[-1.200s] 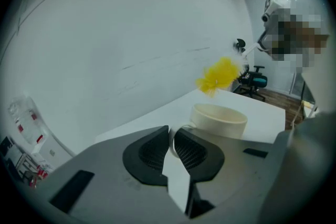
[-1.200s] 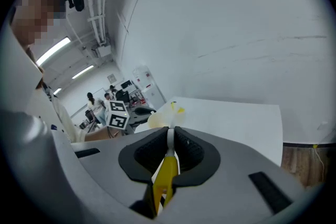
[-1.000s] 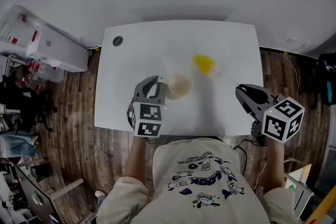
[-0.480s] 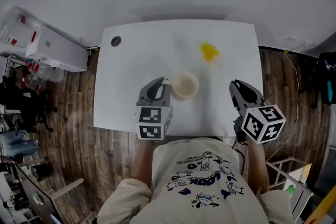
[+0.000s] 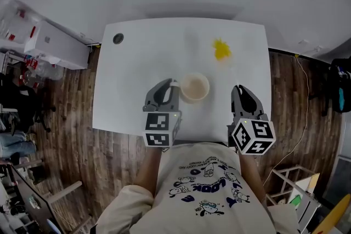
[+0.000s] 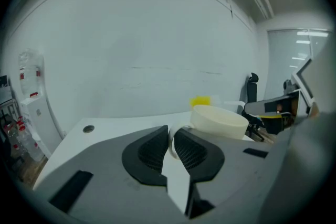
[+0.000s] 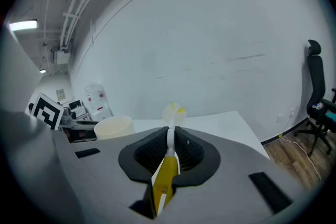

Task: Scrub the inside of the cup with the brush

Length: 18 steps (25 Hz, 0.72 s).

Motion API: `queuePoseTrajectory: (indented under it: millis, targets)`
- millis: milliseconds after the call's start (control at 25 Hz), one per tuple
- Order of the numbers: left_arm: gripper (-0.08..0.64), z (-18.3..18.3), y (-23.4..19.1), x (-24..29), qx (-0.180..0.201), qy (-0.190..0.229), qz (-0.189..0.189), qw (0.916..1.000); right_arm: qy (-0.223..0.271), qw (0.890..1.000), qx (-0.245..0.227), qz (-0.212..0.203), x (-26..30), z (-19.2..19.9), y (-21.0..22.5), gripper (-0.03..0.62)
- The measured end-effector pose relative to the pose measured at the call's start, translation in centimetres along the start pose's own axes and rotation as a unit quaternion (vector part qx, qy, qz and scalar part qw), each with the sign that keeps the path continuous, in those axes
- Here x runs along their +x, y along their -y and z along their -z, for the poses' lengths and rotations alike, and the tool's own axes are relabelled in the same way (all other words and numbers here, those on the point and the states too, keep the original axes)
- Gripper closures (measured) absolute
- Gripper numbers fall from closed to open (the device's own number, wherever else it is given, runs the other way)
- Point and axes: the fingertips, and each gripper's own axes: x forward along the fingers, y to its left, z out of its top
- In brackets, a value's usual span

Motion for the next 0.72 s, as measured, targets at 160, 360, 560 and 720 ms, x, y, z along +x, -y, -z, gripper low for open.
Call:
queuePoseTrajectory:
  millis: [160,360,560,720]
  targets:
    - [0.525,0.33,0.01,0.19,-0.005,-0.006,0.000,1.0000,0.000,1.000,0.009,0.004,0.25,0.54,0.13,0.545]
    - [0.525,0.65,0.05,0.44,-0.007,-0.008,0.001,0.9999,-0.004,1.000,0.007,0.005,0.52,0.93,-0.02,0.545]
    - [0.525,0.81,0.43,0.44,-0.007,-0.011,0.002,0.9999,-0.001,1.000,0.004,0.005,0.45,0.88,-0.23,0.545]
    - [0.525,0.67,0.53,0.42,-0.009,-0.005,0.001,0.9999,0.000,1.000,0.002,0.005,0.46,0.88,-0.19,0.545]
